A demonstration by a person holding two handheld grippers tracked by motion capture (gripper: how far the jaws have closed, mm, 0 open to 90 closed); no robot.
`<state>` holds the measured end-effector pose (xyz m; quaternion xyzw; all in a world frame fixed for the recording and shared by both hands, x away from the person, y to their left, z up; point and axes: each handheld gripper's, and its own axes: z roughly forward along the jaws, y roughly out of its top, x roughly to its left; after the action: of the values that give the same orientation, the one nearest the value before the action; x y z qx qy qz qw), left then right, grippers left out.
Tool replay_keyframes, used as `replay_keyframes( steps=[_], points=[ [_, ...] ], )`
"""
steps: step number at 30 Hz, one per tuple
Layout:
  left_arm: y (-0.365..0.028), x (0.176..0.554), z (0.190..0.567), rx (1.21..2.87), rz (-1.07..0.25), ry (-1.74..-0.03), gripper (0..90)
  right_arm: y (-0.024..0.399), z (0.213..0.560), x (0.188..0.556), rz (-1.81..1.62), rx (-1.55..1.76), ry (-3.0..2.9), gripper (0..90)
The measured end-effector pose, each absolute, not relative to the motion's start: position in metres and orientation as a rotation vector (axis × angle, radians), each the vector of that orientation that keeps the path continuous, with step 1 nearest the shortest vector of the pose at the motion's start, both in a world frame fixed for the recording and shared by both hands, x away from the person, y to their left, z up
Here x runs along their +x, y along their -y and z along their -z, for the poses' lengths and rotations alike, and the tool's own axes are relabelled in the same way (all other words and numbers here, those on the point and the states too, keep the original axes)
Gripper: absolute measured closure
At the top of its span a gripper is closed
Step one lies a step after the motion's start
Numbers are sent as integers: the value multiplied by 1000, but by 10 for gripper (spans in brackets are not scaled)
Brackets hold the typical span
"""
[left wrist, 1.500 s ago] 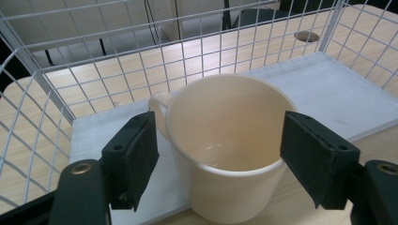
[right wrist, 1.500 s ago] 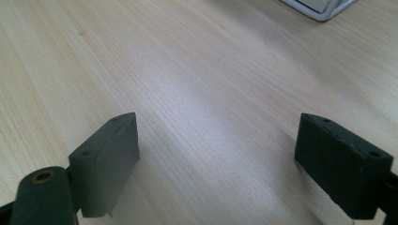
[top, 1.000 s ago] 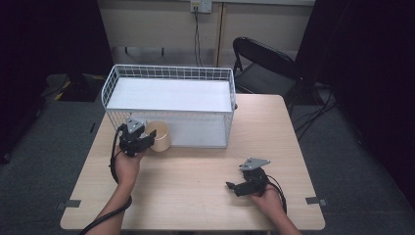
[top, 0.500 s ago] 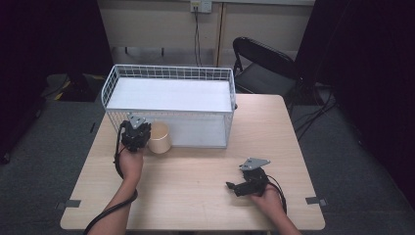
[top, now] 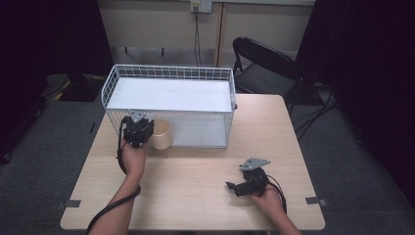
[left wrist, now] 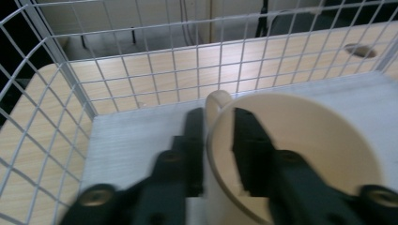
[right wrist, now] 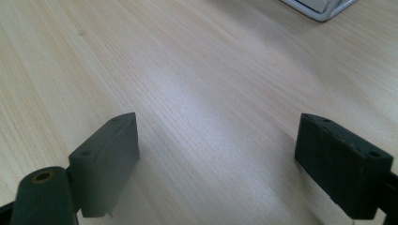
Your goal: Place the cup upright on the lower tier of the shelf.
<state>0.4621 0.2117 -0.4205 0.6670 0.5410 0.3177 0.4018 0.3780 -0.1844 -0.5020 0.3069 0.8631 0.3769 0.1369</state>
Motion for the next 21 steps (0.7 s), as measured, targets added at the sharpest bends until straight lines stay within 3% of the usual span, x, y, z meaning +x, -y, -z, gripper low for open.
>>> replay_keyframes(
  steps=[2, 7, 21],
  points=[
    [-213, 461, 417, 1667, -776, -1365, 533, 184, 502, 378, -1091, 888, -2498, 135],
    [-210, 453, 415, 1691, -773, -1318, 418, 184, 502, 378, -1091, 888, -2498, 135],
    [-213, 428, 418, 1742, -741, -1259, 311, 184, 502, 378, -1090, 892, -2496, 135]
  ],
)
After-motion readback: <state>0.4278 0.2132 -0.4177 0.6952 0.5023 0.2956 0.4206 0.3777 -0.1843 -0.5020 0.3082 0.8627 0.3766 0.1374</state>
